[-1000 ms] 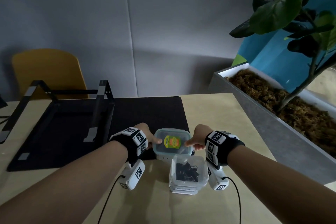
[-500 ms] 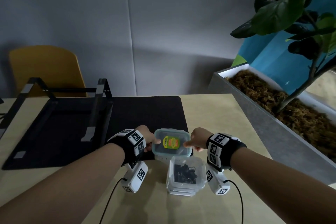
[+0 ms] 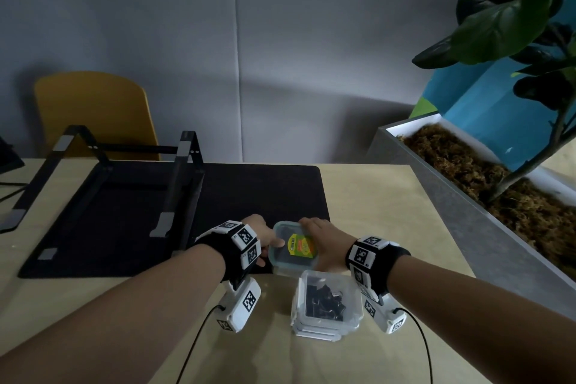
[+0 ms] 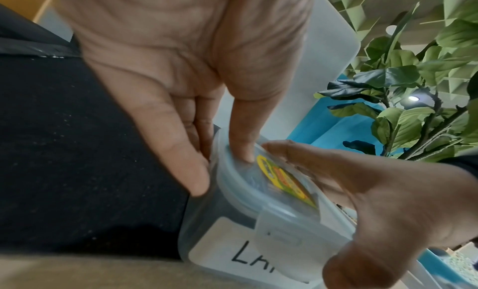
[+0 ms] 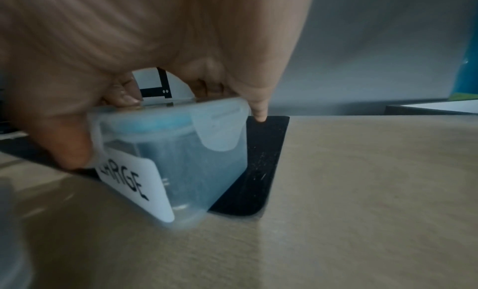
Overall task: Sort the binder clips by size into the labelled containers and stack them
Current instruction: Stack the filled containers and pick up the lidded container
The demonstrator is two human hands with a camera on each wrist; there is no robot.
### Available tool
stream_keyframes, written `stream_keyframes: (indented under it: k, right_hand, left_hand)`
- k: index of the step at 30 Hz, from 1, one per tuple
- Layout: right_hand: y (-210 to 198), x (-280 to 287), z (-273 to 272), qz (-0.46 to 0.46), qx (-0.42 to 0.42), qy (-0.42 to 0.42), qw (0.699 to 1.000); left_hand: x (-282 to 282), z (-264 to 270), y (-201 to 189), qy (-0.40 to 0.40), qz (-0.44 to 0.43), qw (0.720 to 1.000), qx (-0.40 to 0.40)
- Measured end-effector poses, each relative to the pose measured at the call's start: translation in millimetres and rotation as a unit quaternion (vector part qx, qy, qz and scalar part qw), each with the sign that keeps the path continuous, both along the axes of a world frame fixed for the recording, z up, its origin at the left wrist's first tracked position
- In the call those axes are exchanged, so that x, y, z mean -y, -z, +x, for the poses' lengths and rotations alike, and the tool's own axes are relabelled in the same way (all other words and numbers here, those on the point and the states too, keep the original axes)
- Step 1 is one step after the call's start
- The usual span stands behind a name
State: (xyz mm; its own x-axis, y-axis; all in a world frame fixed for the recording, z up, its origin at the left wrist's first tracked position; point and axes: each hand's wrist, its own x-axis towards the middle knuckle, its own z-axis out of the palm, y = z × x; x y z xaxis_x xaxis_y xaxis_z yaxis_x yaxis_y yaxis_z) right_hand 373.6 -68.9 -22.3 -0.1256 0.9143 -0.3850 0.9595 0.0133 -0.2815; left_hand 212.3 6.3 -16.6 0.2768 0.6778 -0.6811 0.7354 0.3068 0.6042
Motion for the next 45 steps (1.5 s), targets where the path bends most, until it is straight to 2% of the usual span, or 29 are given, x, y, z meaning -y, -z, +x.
stream_keyframes:
  k: [8, 15, 19, 23, 26, 28, 30, 36, 39, 45]
  right_hand:
    - [6.0, 4.0, -8.0, 0.043, 0.055, -0.012, 0.997]
    - [-6.3, 1.4, -7.3, -0.004, 0.077, -0.014, 0.997]
    - [-22.2, -0.9, 1.8, -0.053, 0.035, 0.019, 0.998]
    - [-29.1, 6.3, 4.7, -0.037, 0.015, 0.044, 0.998]
    - [-25.8, 11.6, 3.5, -0.023, 0.033, 0.047, 0.998]
    - [-23.3, 12.8, 5.3, -0.026, 0.026, 0.053, 0.998]
    - [-21.0, 14.4, 7.7, -0.044, 0.006, 0.068, 0.997]
    - [-13.9, 13.0, 12.5, -0.060, -0.007, 0.070, 0.996]
    - [-9.7, 13.4, 15.0, -0.059, -0.010, 0.061, 0.996]
    - [-8.2, 15.0, 18.4, -0.051, -0.031, 0.060, 0.996]
  left_hand:
    - [-0.9, -0.1, -1.2, 0.035, 0.016, 0.999, -0.035]
    - [2.0, -3.4, -1.3, 0.087, 0.082, 0.989, -0.084]
    - [1.1, -4.1, 0.7, 0.109, 0.102, 0.985, -0.091]
    - [4.1, -6.9, -2.8, 0.134, 0.151, 0.974, -0.098]
    - [9.2, -5.4, -3.1, 0.227, 0.226, 0.946, -0.055]
    - [10.7, 0.8, -3.2, 0.338, 0.254, 0.904, -0.064]
    - [10.3, 9.0, -0.4, 0.412, 0.274, 0.863, -0.100]
    - [13.9, 18.4, 9.3, 0.458, 0.378, 0.793, -0.136]
    - [14.0, 19.2, 13.8, 0.457, 0.407, 0.779, -0.138]
    - [16.5, 16.1, 16.1, 0.463, 0.398, 0.782, -0.130]
